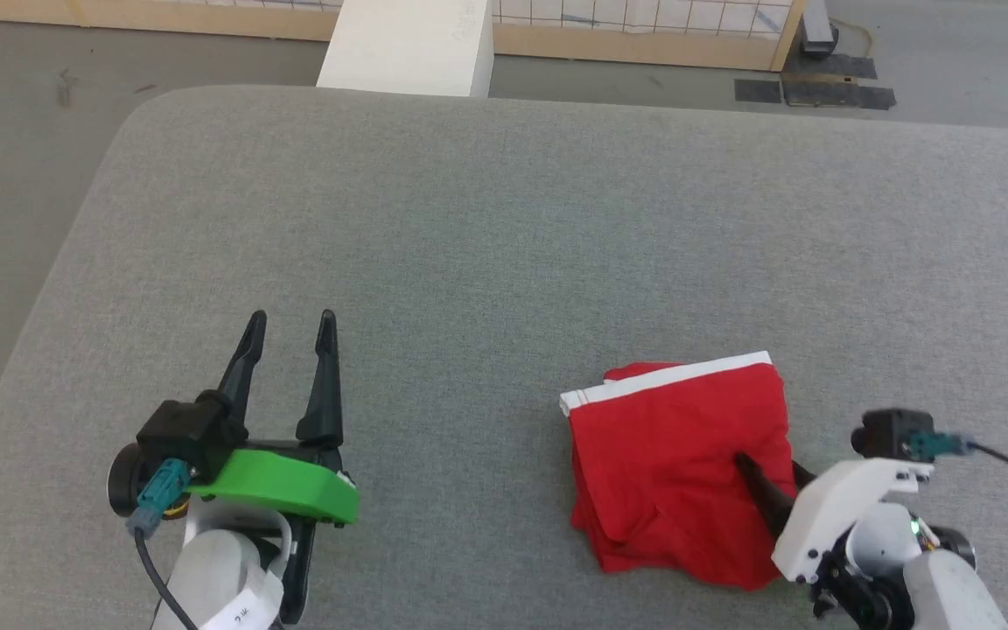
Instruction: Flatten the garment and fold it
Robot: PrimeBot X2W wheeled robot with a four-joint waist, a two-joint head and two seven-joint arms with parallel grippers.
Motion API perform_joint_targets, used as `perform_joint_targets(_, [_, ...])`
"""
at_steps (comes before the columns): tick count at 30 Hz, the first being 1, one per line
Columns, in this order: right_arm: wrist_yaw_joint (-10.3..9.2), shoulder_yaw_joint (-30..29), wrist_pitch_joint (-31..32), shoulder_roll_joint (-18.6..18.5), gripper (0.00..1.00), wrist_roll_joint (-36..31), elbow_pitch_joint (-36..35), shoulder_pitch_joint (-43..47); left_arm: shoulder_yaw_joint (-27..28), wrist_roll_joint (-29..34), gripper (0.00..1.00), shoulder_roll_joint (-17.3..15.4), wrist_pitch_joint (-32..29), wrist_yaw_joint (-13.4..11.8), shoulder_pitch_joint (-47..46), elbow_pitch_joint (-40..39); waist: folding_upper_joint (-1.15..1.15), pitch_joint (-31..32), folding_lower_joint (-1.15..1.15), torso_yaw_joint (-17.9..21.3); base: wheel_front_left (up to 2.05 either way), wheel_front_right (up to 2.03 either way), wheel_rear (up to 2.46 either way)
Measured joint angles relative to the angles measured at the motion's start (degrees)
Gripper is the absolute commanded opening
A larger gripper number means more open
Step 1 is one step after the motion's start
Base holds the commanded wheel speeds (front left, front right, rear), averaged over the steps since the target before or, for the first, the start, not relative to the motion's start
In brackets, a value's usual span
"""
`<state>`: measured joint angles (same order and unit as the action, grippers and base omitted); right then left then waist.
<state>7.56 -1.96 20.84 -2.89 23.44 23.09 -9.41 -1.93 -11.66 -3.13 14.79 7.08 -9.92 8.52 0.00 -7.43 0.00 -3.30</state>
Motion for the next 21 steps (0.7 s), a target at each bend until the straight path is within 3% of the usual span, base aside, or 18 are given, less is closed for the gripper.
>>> perform_joint_targets(1, [0.0, 0.0, 0.9, 0.0, 0.29, -1.3, 0.1, -0.5, -0.1, 0.0, 1.0, 0.0, 0.0, 0.0, 0.0, 0.0, 0.0, -0.1, 0.0, -0.1, 0.0, 0.0, 0.0])
perform_joint_targets(2, [0.0, 0.1, 1.7, 0.0, 0.0, -2.8, 0.0, -0.9, -0.1, 0.0, 1.0, 0.0, 0.0, 0.0, 0.0, 0.0, 0.0, -0.2, 0.0, -0.1, 0.0, 0.0, 0.0])
perform_joint_targets(10, [0.0, 5.2, 5.7, -0.8, 0.0, -15.2, -4.2, -3.1, 0.0, 0.2, 1.0, 0.0, 0.0, 0.0, 0.2, -0.5, 0.0, -0.8, 0.0, 1.4, 0.0, 0.0, 0.0])
perform_joint_targets(16, [0.02, 9.6, 6.4, -7.6, 0.0, -20.1, -5.4, -9.2, -0.5, 1.5, 1.0, 0.0, 0.0, 0.0, 0.2, -2.5, 0.0, -1.7, 0.0, 5.1, 0.0, 0.0, 0.0])
perform_joint_targets(21, [0.02, 8.8, 4.2, -12.3, 0.0, -21.8, -2.9, -14.9, -0.8, 2.1, 1.0, -0.5, 0.0, 0.0, -0.8, -4.2, 0.0, -3.1, 0.0, 9.5, 0.0, 0.0, 0.0])
